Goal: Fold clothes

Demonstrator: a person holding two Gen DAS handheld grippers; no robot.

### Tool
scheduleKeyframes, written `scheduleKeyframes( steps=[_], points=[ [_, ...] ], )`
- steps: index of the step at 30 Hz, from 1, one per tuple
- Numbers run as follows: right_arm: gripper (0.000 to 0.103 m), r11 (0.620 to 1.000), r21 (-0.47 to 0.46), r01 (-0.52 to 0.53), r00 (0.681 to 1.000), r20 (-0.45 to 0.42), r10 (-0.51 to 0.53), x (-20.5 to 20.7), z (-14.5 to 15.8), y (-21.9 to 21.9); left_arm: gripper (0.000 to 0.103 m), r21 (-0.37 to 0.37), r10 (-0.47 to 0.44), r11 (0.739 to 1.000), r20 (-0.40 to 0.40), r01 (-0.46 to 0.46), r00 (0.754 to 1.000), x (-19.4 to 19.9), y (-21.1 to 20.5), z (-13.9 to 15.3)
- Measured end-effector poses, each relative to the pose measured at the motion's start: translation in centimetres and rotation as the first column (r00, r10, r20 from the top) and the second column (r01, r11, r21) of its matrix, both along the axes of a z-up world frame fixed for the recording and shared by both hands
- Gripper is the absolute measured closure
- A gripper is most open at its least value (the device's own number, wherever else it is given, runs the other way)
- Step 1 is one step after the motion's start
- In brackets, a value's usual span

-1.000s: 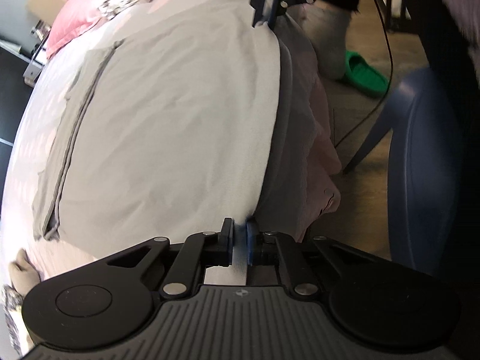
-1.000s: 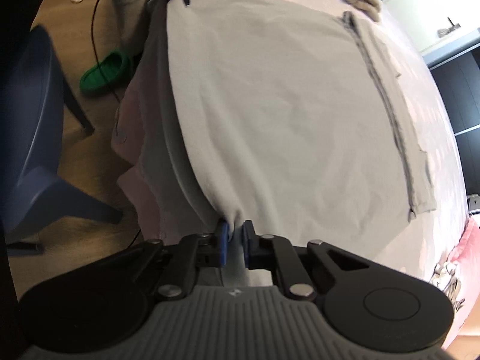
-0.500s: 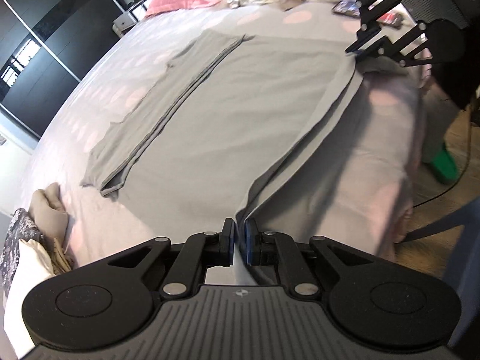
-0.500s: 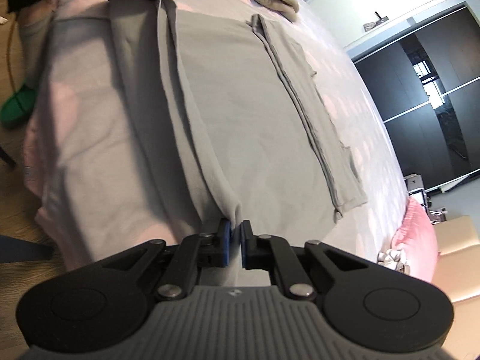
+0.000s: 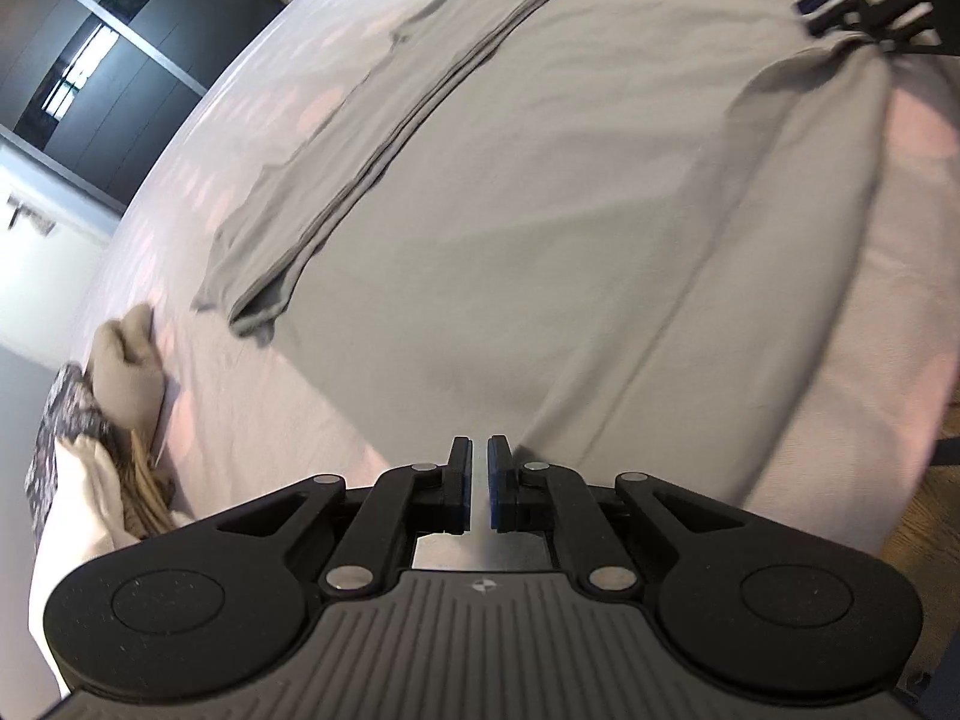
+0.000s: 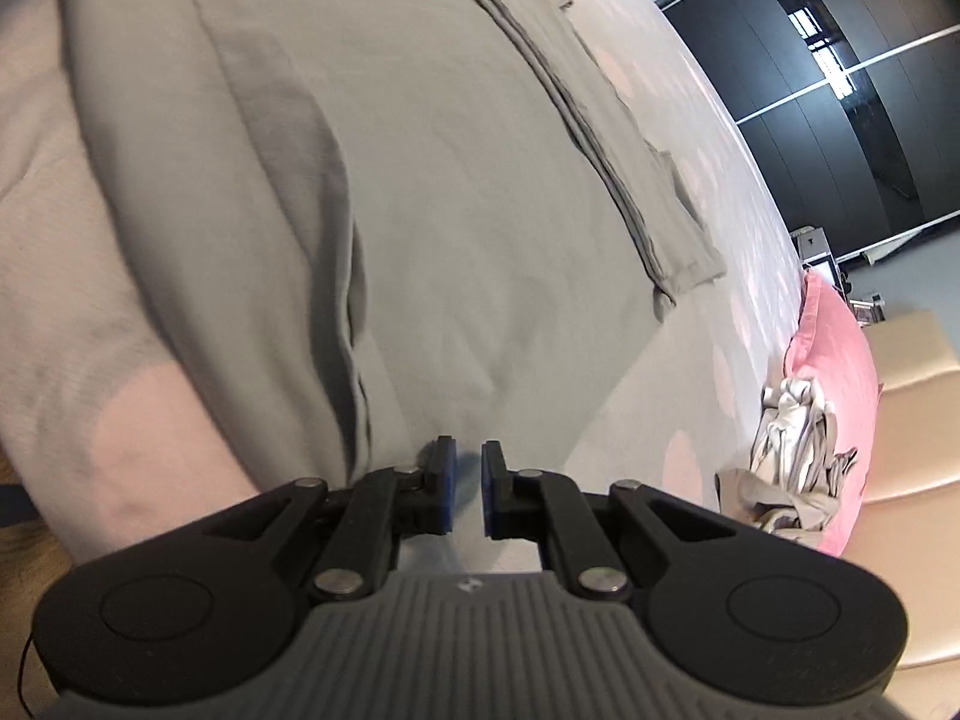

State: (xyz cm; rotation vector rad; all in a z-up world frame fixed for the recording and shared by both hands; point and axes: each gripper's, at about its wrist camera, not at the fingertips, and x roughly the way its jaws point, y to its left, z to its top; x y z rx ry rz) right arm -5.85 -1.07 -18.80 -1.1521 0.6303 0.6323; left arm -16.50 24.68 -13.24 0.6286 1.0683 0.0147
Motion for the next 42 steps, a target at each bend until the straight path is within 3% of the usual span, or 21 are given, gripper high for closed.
scheduleKeyframes(
  steps=[2,4,5,7,13,16,18,23,26,31,36,39,42],
  points=[
    [0.089,1.0,0.016,0.0,1.0,0.002,0.0,-0.1,0.2,0.0,0.099,-0.016,0.024,1.0,0.024,-0.023,0.999,0.1,0.3,0.6],
    [0.073,0.999,0.042,0.001,1.0,0.015,-0.002,-0.3,0.5,0.0,0.095,-0.034,0.047,0.998,0.05,-0.045,0.998,0.2,0.6,1.2],
    [0.069,0.998,0.059,0.005,1.0,0.022,-0.006,-0.4,0.8,0.0,0.091,-0.044,0.052,0.998,0.064,-0.049,0.997,0.1,0.6,1.5],
    [0.068,0.995,0.097,0.012,0.999,0.036,-0.016,-1.1,1.3,-0.2,0.085,-0.06,0.057,0.997,0.091,-0.051,0.994,-0.1,0.6,2.3],
    [0.066,0.986,0.167,0.011,1.0,-0.015,-0.008,-1.7,3.1,-0.8,0.085,-0.138,0.029,0.99,0.114,-0.013,0.993,-0.7,1.2,3.7],
    [0.063,0.985,0.173,-0.004,0.998,-0.063,0.016,-1.9,3.8,-1.0,0.073,-0.167,0.025,0.986,0.11,-0.006,0.994,-1.1,1.6,4.1],
    [0.06,0.986,0.162,-0.032,0.996,-0.076,0.044,-2.7,3.9,-0.9,0.064,-0.176,0.027,0.984,0.098,-0.01,0.995,-1.3,1.9,4.1],
    [0.059,0.981,0.133,-0.144,0.983,-0.098,0.158,-1.8,3.9,-1.5,0.063,-0.161,-0.018,0.987,0.066,0.028,0.998,-1.8,1.5,4.3],
    [0.058,0.976,0.165,-0.144,0.977,-0.133,0.166,-1.6,4.7,-2.0,0.057,-0.145,-0.039,0.988,0.038,0.044,0.999,-1.8,1.8,4.3],
    [0.057,0.967,0.193,-0.168,0.959,-0.194,0.205,-0.9,5.9,-2.3,0.057,-0.157,-0.045,0.987,-0.009,0.043,0.999,-1.5,2.8,4.2],
    [0.057,0.951,0.236,-0.2,0.94,-0.229,0.255,-0.6,7.2,-2.4,0.055,-0.182,-0.148,0.975,-0.091,0.129,0.985,-1.5,2.4,3.6],
    [0.057,0.952,0.201,-0.232,0.919,-0.275,0.282,-1.3,6.7,-2.0,0.055,-0.18,-0.176,0.972,-0.147,0.149,0.973,-1.5,2.5,2.5],
    [0.059,0.965,0.068,-0.253,0.936,-0.235,0.262,-2.3,4.7,-1.3,0.055,-0.161,-0.15,0.979,-0.176,0.122,0.973,-1.3,2.9,1.2]
  ],
)
